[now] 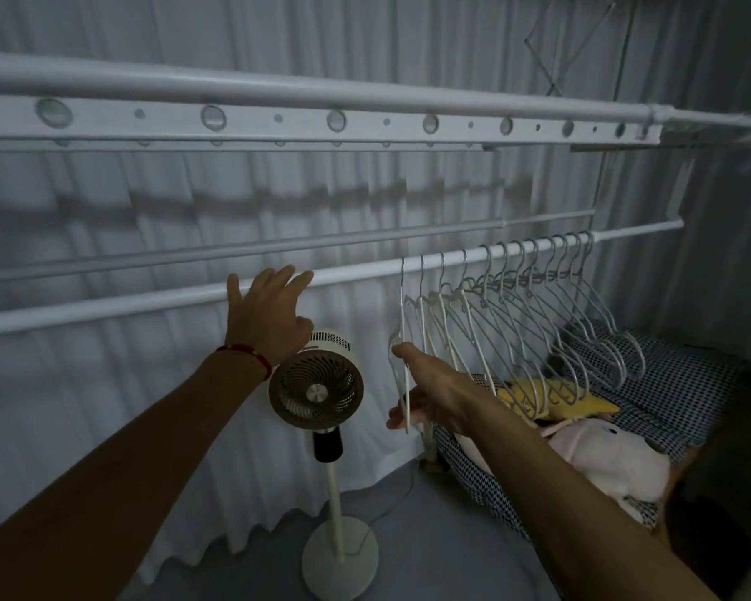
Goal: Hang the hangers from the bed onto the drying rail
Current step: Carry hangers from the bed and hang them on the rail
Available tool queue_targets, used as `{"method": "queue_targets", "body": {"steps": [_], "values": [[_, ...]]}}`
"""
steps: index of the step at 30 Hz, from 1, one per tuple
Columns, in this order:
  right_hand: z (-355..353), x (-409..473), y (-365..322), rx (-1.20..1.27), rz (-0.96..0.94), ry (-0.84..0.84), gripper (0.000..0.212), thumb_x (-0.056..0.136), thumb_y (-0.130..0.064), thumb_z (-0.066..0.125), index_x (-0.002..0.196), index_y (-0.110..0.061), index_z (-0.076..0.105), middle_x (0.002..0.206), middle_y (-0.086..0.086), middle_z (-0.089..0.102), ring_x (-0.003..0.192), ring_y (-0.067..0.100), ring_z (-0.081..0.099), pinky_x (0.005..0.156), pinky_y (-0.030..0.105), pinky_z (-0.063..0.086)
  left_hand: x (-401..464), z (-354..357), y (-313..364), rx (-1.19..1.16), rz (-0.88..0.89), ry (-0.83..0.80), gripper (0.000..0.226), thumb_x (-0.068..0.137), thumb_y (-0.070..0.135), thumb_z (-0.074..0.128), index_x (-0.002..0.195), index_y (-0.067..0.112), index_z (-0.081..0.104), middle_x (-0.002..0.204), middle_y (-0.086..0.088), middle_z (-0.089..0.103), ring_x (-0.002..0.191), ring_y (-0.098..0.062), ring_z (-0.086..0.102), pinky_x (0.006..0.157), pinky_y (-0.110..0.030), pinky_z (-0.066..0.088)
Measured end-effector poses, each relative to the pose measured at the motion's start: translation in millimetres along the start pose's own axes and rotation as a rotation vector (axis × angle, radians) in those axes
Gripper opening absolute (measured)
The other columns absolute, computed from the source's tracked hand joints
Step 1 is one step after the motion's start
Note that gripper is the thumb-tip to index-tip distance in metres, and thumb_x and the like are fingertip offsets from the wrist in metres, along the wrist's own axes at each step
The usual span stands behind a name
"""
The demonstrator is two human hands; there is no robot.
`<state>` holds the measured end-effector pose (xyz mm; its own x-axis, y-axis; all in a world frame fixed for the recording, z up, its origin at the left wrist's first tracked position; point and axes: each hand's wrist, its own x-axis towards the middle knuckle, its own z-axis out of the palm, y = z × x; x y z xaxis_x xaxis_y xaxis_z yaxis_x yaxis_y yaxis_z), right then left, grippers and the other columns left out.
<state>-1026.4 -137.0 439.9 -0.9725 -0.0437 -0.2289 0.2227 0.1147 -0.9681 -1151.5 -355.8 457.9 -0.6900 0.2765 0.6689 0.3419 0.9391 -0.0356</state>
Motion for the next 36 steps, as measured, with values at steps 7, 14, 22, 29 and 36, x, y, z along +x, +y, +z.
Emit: {"method": "queue_targets", "body": {"steps": [7, 14, 22, 29, 36], "values": [[-1, 11, 9, -0.017, 0.029, 0.037, 0.057, 0.105, -0.047, 0.034, 0.152, -0.014, 0.028, 0.135, 0.030, 0.052, 0.081, 0.033, 0.068, 0.057, 0.030, 0.058, 0, 0, 5, -0.015, -0.005, -0.011, 0.071, 0.079, 0.027, 0.064, 0.146, 0.029, 0.041, 0.154, -0.001, 0.037, 0.143, -0.024, 0.029, 0.115, -0.064, 0.008], [-1, 20, 16, -0.032, 0.035, 0.069, 0.062, 0.104, -0.050, 0.034, 0.153, -0.013, 0.026, 0.143, 0.028, 0.045, 0.092, 0.037, 0.068, 0.055, 0.031, 0.058, 2, 0, 3, -0.005, 0.008, -0.028, 0.073, 0.078, 0.030, 0.065, 0.146, 0.029, 0.040, 0.154, -0.001, 0.037, 0.143, -0.024, 0.030, 0.114, -0.064, 0.009], [-7, 21, 33, -0.005, 0.069, 0.090, 0.066, 0.101, -0.054, 0.039, 0.153, -0.015, 0.028, 0.143, 0.027, 0.044, 0.094, 0.038, 0.068, 0.075, 0.045, 0.062, -1, 1, 2, 0.065, 0.012, -0.063, 0.076, 0.079, 0.032, 0.064, 0.149, 0.026, 0.034, 0.158, -0.003, 0.029, 0.146, -0.027, 0.022, 0.114, -0.065, 0.007], [-10, 18, 61, 0.059, 0.163, 0.096, 0.069, 0.096, -0.053, 0.053, 0.148, -0.012, 0.036, 0.123, 0.024, 0.053, 0.097, 0.036, 0.068, 0.080, 0.050, 0.061, -8, 3, 8, 0.093, -0.023, -0.062, 0.076, 0.078, 0.031, 0.064, 0.148, 0.024, 0.035, 0.158, -0.004, 0.028, 0.147, -0.029, 0.018, 0.113, -0.066, 0.008], [-22, 7, 107, 0.060, 0.225, 0.079, 0.075, 0.083, -0.048, 0.068, 0.141, -0.008, 0.044, 0.112, 0.026, 0.063, 0.089, 0.036, 0.072, 0.077, 0.051, 0.061, -34, 1, 53, -0.189, 0.000, -0.009, 0.066, 0.078, 0.023, 0.061, 0.142, 0.020, 0.046, 0.153, -0.009, 0.037, 0.144, -0.028, 0.027, 0.116, -0.058, 0.020]]}}
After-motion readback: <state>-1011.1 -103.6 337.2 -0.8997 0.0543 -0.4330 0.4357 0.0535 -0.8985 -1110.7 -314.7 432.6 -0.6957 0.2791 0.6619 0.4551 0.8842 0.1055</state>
